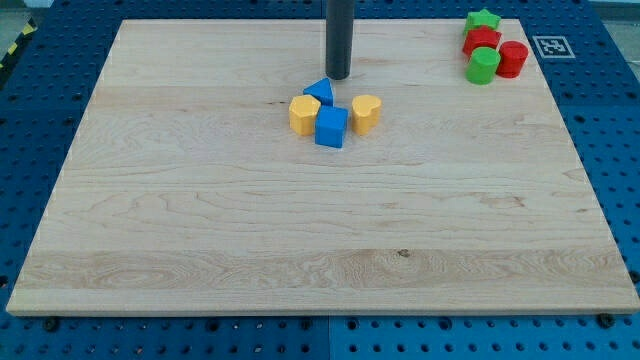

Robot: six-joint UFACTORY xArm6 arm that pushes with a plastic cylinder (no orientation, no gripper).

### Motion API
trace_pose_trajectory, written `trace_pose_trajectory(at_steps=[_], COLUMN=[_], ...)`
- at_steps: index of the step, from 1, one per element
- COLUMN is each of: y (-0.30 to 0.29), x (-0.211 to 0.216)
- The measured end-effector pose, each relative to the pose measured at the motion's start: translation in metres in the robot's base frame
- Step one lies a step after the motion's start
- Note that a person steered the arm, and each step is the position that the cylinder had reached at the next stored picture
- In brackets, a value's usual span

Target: Move the green star towards the left side

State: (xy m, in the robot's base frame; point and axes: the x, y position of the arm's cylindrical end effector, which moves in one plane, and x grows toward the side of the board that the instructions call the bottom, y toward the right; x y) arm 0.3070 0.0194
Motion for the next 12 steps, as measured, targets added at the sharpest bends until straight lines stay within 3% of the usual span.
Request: trace_pose_trajectory(at_steps=[7,9,10,11,12], y=[0.020,0.170,0.226,0.294,0.326], x=[0.000,0.030,0.077,0.061,0.040])
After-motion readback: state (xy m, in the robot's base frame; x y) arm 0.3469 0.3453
